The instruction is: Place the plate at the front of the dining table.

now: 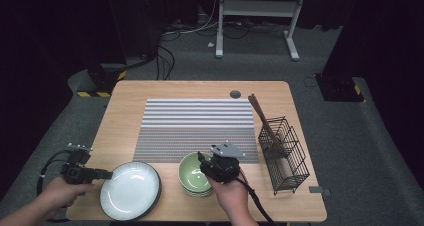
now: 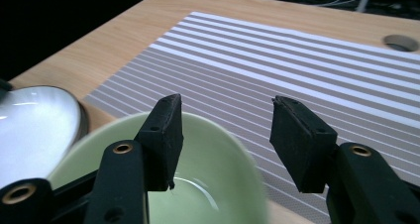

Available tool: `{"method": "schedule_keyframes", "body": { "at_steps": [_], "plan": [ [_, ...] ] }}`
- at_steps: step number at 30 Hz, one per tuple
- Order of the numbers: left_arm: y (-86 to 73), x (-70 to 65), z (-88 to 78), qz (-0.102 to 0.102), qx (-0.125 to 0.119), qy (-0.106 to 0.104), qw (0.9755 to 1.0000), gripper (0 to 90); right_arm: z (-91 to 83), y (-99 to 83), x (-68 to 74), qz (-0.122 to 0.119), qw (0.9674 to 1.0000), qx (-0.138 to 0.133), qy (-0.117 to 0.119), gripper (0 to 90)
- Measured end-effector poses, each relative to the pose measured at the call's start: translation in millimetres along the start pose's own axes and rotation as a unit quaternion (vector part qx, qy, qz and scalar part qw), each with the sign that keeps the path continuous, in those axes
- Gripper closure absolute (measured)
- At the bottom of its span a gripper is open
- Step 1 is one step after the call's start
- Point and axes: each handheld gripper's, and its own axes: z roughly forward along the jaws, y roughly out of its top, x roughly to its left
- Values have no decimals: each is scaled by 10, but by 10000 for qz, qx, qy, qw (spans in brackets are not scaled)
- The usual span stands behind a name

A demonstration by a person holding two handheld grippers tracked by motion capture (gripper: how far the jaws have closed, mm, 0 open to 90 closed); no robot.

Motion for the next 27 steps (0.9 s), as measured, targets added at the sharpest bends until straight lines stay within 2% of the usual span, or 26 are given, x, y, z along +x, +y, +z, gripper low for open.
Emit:
{"method": "schedule_keyframes", "body": {
  "at_steps": [2,9,10,15,27],
  "plan": [
    [-6,-14,19,41,21,5,10000,635,40,39,99,11,9999,37,101,464],
    [-31,-27,77,22,57,15,10000,727,117,94,261,34,9995,74,289,468],
    [-37,-32,88,-22,-8,-39,10000,750,127,95,276,16,9995,72,306,468],
    [-30,-48,92,-131,-58,30,9999,775,156,94,310,29,9993,113,356,468],
    [37,-61,109,5,-75,208,9998,774,162,123,341,52,9992,96,384,463]
  ]
}}
